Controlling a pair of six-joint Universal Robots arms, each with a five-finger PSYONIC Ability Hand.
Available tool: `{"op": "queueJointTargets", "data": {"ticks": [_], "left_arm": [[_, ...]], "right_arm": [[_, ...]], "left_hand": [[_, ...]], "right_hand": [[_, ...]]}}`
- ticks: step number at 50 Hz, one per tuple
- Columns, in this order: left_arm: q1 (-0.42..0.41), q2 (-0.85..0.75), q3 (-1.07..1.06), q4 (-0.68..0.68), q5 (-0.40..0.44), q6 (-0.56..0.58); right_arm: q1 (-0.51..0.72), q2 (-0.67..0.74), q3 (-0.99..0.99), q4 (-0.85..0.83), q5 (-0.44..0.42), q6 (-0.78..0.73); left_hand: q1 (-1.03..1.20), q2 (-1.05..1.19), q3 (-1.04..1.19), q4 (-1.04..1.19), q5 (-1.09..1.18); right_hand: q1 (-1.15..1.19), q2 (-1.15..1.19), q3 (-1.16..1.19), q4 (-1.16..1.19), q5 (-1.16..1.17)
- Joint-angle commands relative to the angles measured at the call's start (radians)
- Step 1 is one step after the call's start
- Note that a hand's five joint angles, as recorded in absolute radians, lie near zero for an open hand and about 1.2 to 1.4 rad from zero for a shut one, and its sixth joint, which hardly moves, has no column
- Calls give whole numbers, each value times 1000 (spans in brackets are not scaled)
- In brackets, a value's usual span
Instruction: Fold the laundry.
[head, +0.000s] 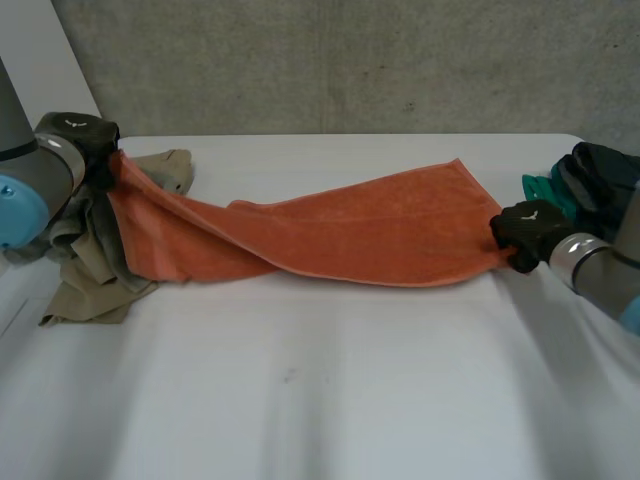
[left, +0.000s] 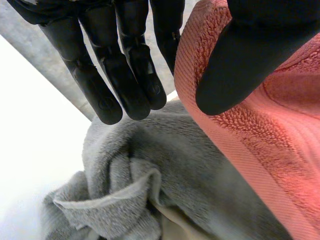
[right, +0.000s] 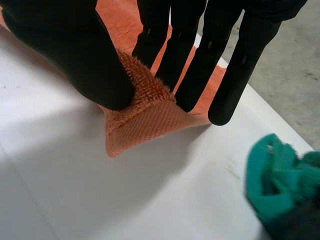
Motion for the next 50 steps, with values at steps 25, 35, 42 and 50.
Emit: {"op": "queueJointTargets", "data": {"ticks": [25,35,42,50], "left_arm": [[125,471,-787,-99,295,424],[70,240,-473,-8,180,192],[-1,79,-233,-25,123,51],[-76,-74,-5,-31,14,23]], "right_arm": [[-229,-358,135,698,-11,-480],[-102,-168,-97,484,79,-159],[-28,-70,-209,349,190,-93],[30,18,-291,244,260,-93]], "left_hand": [[228,197,203,195,233],[228,197,203,195,233],[228,197,203,195,233],[228,197,203,195,233]], "right_hand": [[272,218,225,204,227],[272,218,225,204,227],[272,218,225,204,227],[272,218,225,204,227]]}}
